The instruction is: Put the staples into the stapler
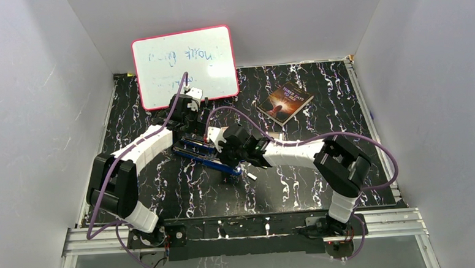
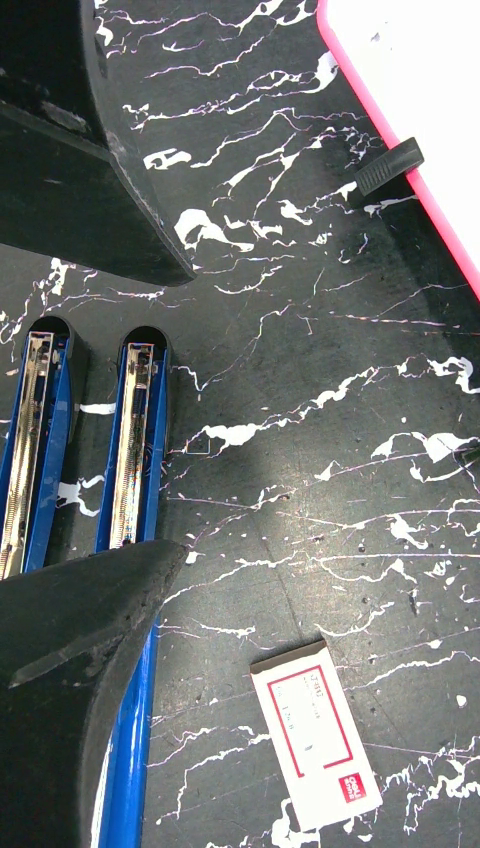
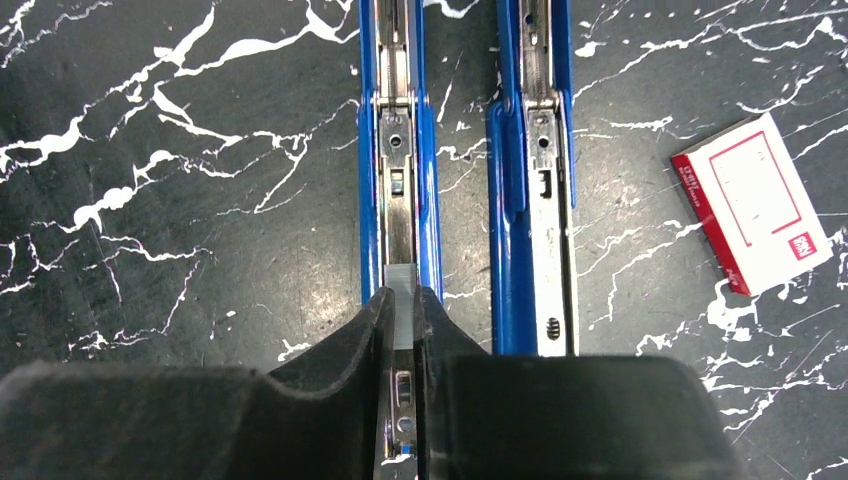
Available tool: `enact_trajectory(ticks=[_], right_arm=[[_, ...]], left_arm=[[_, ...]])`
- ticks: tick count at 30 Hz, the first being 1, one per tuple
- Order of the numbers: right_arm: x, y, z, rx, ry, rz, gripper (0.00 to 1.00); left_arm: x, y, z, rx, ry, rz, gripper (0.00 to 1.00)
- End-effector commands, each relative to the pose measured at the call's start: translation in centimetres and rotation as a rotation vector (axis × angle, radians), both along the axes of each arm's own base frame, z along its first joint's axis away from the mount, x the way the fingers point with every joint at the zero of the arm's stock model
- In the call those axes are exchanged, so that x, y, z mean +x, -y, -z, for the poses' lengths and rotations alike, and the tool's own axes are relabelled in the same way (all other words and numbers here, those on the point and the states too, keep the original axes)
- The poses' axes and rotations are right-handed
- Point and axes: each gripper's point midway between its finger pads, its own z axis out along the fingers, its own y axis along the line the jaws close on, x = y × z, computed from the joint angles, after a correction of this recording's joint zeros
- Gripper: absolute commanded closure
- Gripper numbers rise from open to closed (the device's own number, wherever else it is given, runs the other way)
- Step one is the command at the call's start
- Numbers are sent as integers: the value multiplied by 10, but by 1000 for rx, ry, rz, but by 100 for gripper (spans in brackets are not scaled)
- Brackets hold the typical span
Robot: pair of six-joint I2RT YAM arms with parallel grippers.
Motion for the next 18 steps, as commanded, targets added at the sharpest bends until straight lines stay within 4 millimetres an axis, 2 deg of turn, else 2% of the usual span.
enact_trajectory(ticks=[1, 7, 9, 18], right_arm=[[12, -12, -34, 111, 72, 20, 78], [14, -15, -27, 87, 67, 15, 74], [14, -15, -15, 61, 52, 11, 72], [18, -21, -4, 46, 45, 7, 69]], left_arm=[[1, 0, -11, 5, 24, 4, 2], [1, 0, -11, 6, 23, 5, 2], [1, 0, -11, 5, 23, 5, 2], [1, -1, -12, 7, 28, 4, 2]])
